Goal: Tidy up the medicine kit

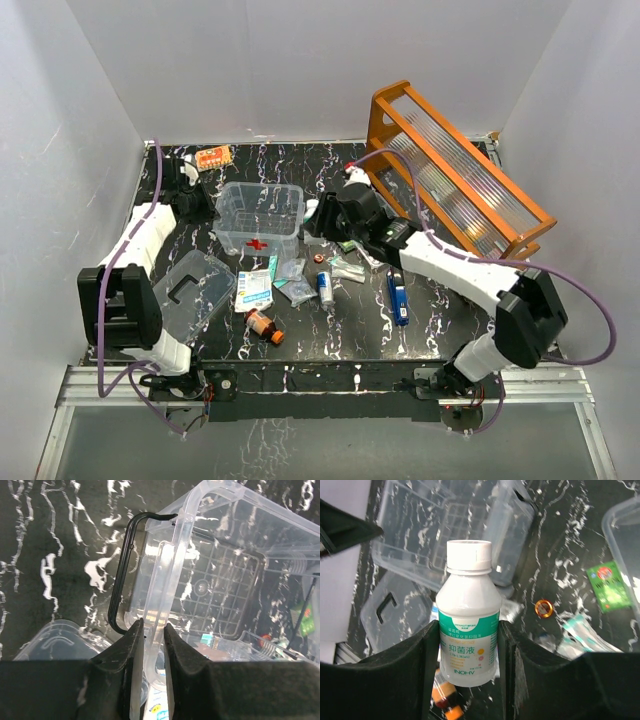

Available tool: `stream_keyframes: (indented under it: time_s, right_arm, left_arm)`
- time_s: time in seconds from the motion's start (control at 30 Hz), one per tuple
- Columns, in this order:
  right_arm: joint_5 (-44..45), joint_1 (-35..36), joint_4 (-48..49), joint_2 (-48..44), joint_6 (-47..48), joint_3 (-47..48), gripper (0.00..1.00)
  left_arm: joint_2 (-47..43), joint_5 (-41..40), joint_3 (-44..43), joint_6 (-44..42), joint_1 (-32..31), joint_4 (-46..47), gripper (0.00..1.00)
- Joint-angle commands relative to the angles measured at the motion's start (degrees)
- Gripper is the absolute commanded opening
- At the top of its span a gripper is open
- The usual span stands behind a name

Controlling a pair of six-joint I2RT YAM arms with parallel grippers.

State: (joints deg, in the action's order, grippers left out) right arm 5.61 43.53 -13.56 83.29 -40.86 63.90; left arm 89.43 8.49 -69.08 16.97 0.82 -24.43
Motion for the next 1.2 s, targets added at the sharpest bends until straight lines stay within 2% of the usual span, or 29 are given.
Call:
stream_keyframes:
  time_s: [0.0,0.13,0.3,0.47,0.6,0.87,1.17]
  right_arm:
    - [-0.31,0.66,8.56,3.48,-3.54,7.77,0.30]
    - [0.12,1.37,10.42,8.97,-4.98,12.49,0.30]
    - [1.39,2.85,9.87,17.68,-5.95,20.11,0.30]
    - [3.37,4.11,5.24,26.23,-7.40,28.51,0.30]
    - [4.26,4.69,1.84,30.48,-10.01,31.73,0.30]
    - [2.17,4.72,-2.28,37.35,-10.85,37.29,0.30]
    - [-2.64,4.64,-6.13,43.41,-13.19,42.60,0.31]
  left_arm:
    - [-3.69,9.96,4.48,0.71,-0.05,-0.62,0.10]
    - [-5.05,14.22,7.89,5.70,-0.03,0.60,0.12]
    - [-6.11,13.95,10.83,14.03,-0.03,1.44,0.15]
    - [-7.59,15.83,14.27,21.91,-0.08,4.96,0.15]
    - [-8.73,19.53,17.66,25.62,-0.08,8.42,0.16]
    - [-9.74,18.70,17.22,22.24,-0.03,6.64,0.32]
    - [-10.77,18.39,15.40,16.70,-0.03,7.22,0.38]
